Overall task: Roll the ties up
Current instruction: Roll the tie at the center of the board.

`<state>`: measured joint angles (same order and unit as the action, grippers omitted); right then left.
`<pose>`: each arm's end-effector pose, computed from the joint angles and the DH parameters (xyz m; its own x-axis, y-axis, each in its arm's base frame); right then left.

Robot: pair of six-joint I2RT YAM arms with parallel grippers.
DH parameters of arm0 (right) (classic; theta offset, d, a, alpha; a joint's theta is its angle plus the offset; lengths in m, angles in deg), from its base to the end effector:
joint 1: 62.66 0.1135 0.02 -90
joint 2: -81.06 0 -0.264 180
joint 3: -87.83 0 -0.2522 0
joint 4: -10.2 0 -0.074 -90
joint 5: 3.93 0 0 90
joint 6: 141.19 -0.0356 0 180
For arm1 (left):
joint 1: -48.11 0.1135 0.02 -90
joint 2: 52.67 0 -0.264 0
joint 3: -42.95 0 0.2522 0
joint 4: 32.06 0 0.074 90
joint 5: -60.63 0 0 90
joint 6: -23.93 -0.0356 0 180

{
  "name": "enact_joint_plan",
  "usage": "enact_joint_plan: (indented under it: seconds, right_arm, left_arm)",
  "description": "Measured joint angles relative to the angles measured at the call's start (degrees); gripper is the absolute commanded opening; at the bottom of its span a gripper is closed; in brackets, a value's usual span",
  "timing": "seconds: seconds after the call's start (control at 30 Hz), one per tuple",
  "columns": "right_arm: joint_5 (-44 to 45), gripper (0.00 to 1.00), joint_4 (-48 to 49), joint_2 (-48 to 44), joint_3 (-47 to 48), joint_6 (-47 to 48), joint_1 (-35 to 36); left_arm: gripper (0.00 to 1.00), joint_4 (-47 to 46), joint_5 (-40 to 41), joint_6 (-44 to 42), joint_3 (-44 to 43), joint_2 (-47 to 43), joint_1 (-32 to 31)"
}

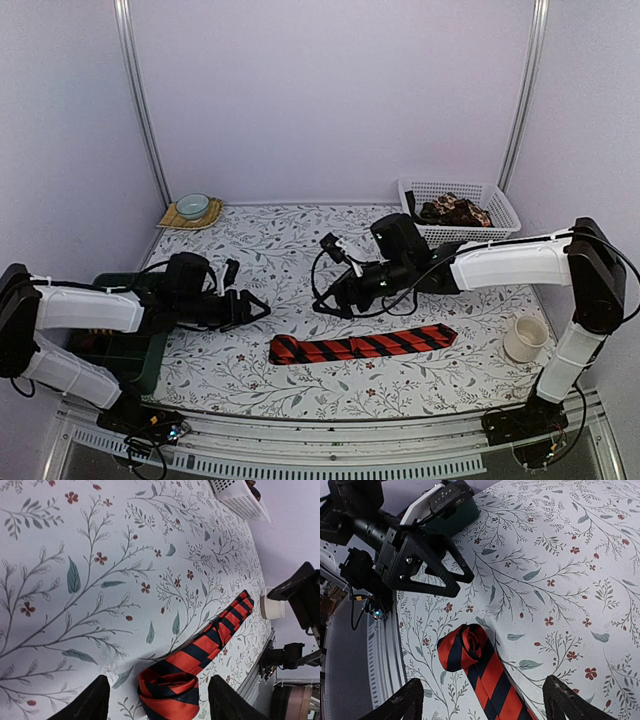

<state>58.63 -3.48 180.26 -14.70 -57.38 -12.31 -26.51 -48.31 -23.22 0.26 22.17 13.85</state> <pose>0.2315 0.3050 0.2195 -0.4671 -0.4136 -0.7815 -0.8777 0.3236 0.3533 0.1999 -0.1501 0.1683 -0.8770 -0.1809 -0.4451 0.2023 0.7013 -0.6836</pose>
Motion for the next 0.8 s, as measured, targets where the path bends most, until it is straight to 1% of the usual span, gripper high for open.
enact_joint_plan:
  seconds: [0.1,0.2,0.27,0.37,0.47,0.57,0.6,0.63,0.8]
  right_arm:
    - [-1.84,0.69,-0.83,-0.24,-0.02,-4.63,-0.94]
    - [-5.38,0.57,-1.11,-0.24,-0.15,-8.87,-1.31]
    - [-8.37,0.55,-0.31,-0.22,-0.15,-12.17,-1.22]
    - [-11.47,0.55,1.60,0.13,0.22,-17.29,-0.37]
    - [-13.90,0.55,3.93,3.78,3.04,-22.69,1.09]
    - [-15.10,0.58,5.16,7.30,3.80,-27.45,2.08]
    - [-15.26,0.59,5.11,8.24,3.87,-28.50,2.29]
    - [-15.32,0.60,4.87,9.11,3.96,-29.46,2.56]
    - [-15.37,0.62,3.76,13.07,5.51,-32.52,3.72]
  left_arm:
    - [0.66,-0.74,-0.59,5.18,2.51,-0.55,-1.99]
    - [0.65,-0.90,-1.22,8.63,4.24,-0.70,-3.15]
    - [0.62,-1.03,-1.55,10.14,4.74,-0.70,-3.96]
    - [0.56,-2.93,-2.08,12.00,6.03,-0.46,-4.48]
    - [0.53,-5.75,-2.93,13.57,7.78,1.11,-4.55]
    - [0.53,-7.93,-3.65,14.64,8.74,3.08,-4.76]
    - [0.55,-8.70,-3.89,14.91,8.94,3.72,-4.87]
    - [0.59,-9.11,-4.09,15.13,8.96,4.13,-4.96]
    - [0.88,-9.44,-3.30,13.09,8.59,3.87,-5.79]
